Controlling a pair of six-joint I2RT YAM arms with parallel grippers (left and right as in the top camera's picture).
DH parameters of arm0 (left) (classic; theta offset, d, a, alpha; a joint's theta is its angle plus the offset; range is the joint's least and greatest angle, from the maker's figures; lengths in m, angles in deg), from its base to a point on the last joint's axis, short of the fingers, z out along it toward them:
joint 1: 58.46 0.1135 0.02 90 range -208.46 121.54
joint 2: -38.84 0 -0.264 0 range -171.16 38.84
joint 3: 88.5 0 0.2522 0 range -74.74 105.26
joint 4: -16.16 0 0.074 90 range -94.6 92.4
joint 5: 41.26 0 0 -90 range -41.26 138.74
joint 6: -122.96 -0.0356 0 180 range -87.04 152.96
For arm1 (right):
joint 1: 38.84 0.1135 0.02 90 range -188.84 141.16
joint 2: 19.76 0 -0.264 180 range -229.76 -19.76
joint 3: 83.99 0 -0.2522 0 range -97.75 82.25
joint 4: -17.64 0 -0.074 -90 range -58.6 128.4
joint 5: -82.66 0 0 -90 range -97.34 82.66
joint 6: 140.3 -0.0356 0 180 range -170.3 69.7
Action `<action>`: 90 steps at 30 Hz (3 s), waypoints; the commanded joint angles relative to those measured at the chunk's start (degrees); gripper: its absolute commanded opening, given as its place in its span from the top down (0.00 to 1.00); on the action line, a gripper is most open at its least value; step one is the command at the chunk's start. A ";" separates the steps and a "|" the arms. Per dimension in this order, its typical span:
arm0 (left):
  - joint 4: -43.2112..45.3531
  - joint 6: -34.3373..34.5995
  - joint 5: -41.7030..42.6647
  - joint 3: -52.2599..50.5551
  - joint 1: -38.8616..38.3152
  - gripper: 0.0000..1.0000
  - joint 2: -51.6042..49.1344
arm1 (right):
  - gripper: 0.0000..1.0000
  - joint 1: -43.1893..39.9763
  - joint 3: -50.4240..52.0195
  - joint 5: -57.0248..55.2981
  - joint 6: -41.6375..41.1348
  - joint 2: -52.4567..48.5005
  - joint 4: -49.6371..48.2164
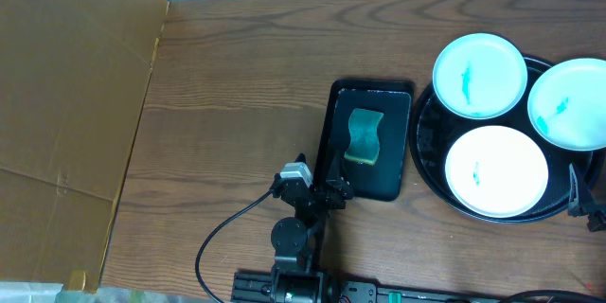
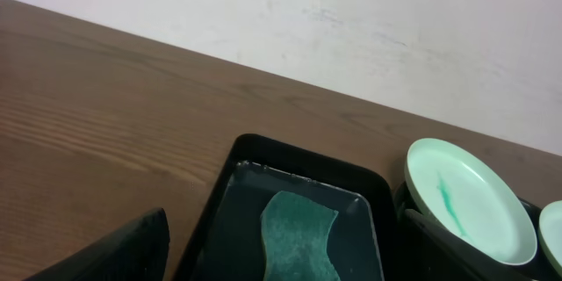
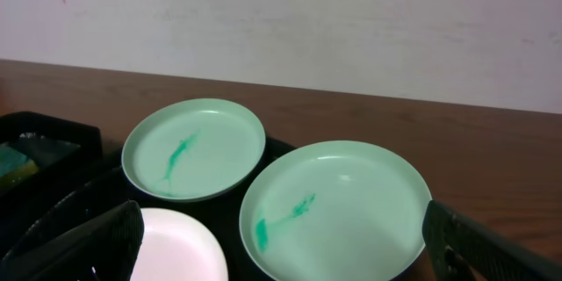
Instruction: Clean dirty plates on tray and stack at the side
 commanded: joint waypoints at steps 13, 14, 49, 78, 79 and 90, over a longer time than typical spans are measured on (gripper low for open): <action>-2.62 -0.76 1.05 -0.44 0.26 0.17 -0.26 | 0.01 0.55 0.09 -0.26 -0.74 0.33 0.24; -2.62 -0.76 1.05 -0.44 0.26 0.17 -0.26 | 0.01 0.55 0.09 -0.26 -0.74 0.33 0.24; -2.62 -0.76 1.05 -0.42 0.26 0.17 -0.26 | 0.01 0.55 0.09 -0.26 -0.74 0.28 0.24; 11.56 9.11 11.32 17.66 0.22 0.17 -7.23 | 0.01 0.55 0.09 -0.26 -0.74 0.28 0.24; 8.96 7.28 11.02 21.00 0.22 0.17 -10.05 | 0.01 0.55 0.09 -0.26 -0.74 0.28 0.24; -41.59 -3.41 12.94 60.13 0.22 0.17 -47.12 | 0.01 0.55 0.09 -0.26 -0.74 0.28 0.24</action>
